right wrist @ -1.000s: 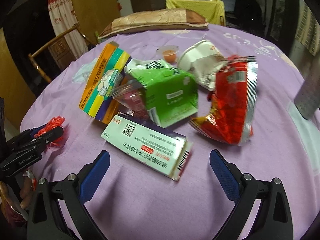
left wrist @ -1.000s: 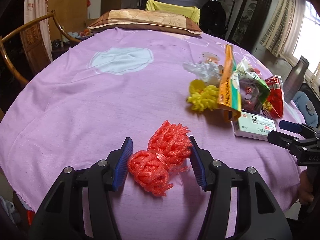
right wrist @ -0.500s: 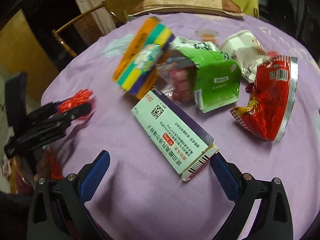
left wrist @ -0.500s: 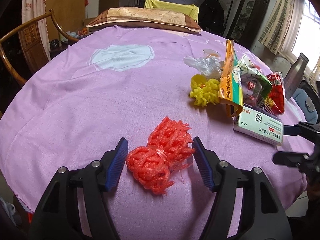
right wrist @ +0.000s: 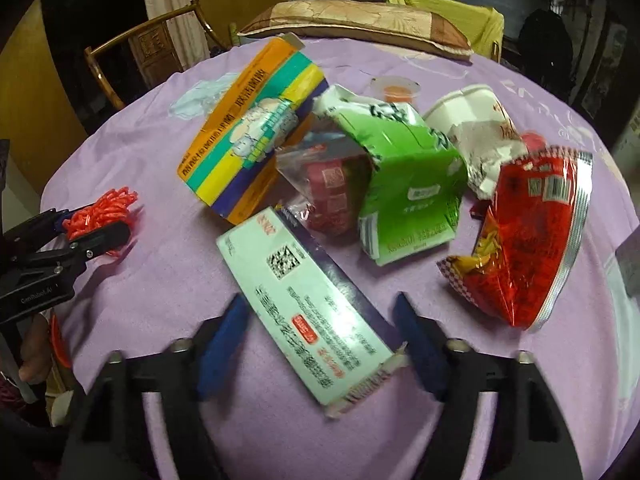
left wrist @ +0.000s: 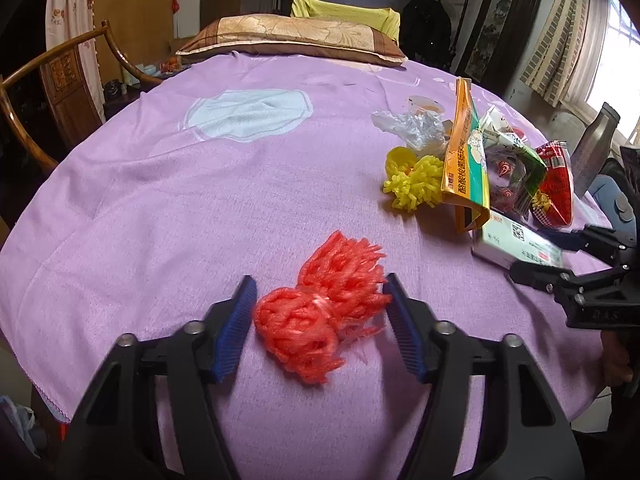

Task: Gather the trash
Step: 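Close left tool on the red mesh while right tool grasps the white medicine box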

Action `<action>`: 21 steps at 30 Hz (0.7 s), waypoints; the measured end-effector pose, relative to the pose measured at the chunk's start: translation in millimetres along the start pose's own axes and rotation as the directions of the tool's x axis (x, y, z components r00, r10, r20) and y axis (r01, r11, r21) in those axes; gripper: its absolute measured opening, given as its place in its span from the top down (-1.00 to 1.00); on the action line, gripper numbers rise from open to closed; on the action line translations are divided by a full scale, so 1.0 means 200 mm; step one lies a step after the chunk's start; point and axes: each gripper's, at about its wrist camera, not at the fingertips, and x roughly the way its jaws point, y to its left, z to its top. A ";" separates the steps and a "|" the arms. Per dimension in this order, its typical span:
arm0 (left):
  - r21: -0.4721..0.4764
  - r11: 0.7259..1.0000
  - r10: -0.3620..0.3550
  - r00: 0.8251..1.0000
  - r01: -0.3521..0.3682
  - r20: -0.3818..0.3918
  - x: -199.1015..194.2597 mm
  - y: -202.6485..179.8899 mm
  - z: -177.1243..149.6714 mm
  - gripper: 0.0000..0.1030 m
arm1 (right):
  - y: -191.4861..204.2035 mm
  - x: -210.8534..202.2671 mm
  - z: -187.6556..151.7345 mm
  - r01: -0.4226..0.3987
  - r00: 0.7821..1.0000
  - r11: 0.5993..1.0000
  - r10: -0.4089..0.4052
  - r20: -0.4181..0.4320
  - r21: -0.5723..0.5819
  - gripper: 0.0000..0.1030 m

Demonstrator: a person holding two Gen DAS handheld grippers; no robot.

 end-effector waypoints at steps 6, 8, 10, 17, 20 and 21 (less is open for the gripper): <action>0.013 1.000 -0.003 0.999 0.003 0.044 -0.11 -0.02 0.01 0.03 | -0.04 -0.11 -0.03 -0.058 0.996 0.995 0.052 0.073 0.075 -0.30; 0.020 1.000 0.010 0.998 -0.012 0.069 -0.17 -0.04 0.02 0.03 | -0.04 -0.17 -0.04 -0.083 0.991 0.993 0.074 0.107 0.079 -0.30; 0.021 1.000 0.021 0.996 -0.023 0.091 -0.23 -0.04 0.02 0.03 | -0.03 -0.22 -0.05 -0.092 0.987 0.993 0.081 0.137 0.076 -0.29; 0.036 0.993 0.103 0.982 -0.110 0.156 -0.42 -0.09 -0.02 0.03 | 0.01 -0.41 -0.10 -0.130 0.965 0.989 0.109 0.237 0.071 -0.29; 0.038 0.990 0.129 0.973 -0.139 0.192 -0.52 -0.09 -0.07 0.03 | 0.04 -0.49 -0.13 -0.138 0.955 0.989 0.117 0.273 0.060 -0.29; 0.037 0.988 0.141 0.969 -0.151 0.204 -0.56 -0.09 -0.09 0.03 | 0.05 -0.52 -0.14 -0.142 0.951 0.988 0.121 0.284 0.054 -0.29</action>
